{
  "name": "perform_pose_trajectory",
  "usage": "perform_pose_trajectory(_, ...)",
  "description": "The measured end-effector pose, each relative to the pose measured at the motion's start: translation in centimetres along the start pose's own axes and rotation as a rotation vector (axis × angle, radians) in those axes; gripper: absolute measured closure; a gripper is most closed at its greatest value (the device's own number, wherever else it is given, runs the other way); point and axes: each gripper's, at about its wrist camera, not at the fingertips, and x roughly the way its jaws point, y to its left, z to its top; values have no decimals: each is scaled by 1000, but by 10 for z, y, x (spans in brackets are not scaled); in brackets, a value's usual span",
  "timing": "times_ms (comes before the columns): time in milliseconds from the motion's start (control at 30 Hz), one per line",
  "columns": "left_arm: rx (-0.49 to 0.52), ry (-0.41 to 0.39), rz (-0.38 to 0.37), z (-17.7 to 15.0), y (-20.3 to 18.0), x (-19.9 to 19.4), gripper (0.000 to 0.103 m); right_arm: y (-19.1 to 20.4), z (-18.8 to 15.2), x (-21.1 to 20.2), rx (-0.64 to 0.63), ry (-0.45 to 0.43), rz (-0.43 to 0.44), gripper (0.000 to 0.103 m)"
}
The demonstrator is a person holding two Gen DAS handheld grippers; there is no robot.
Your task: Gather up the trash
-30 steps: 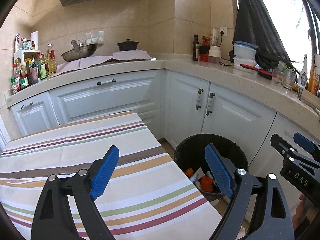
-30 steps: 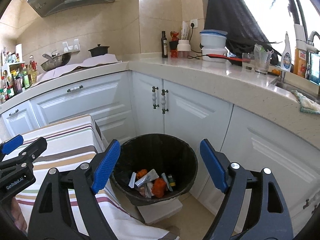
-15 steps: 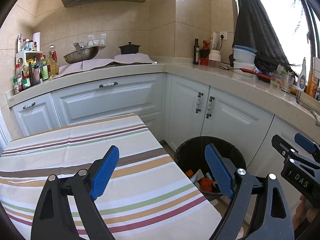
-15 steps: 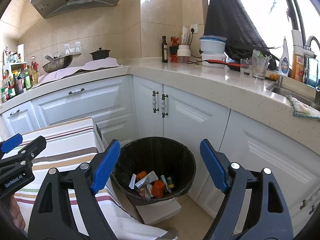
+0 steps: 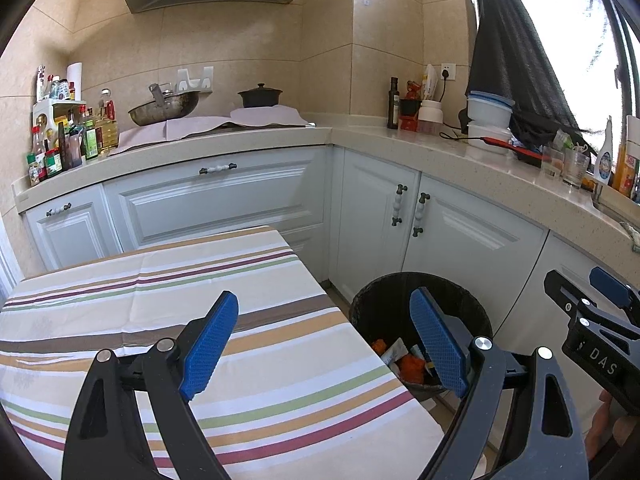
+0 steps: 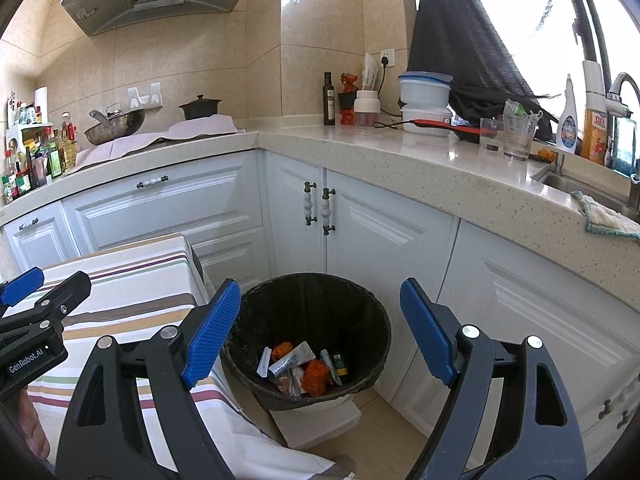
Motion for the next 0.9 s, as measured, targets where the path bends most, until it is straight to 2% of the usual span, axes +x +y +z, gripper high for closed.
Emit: perform_pose_trajectory(900,-11,-1,-8,1,2,-1,18,0,0,1,0,0,1,23)
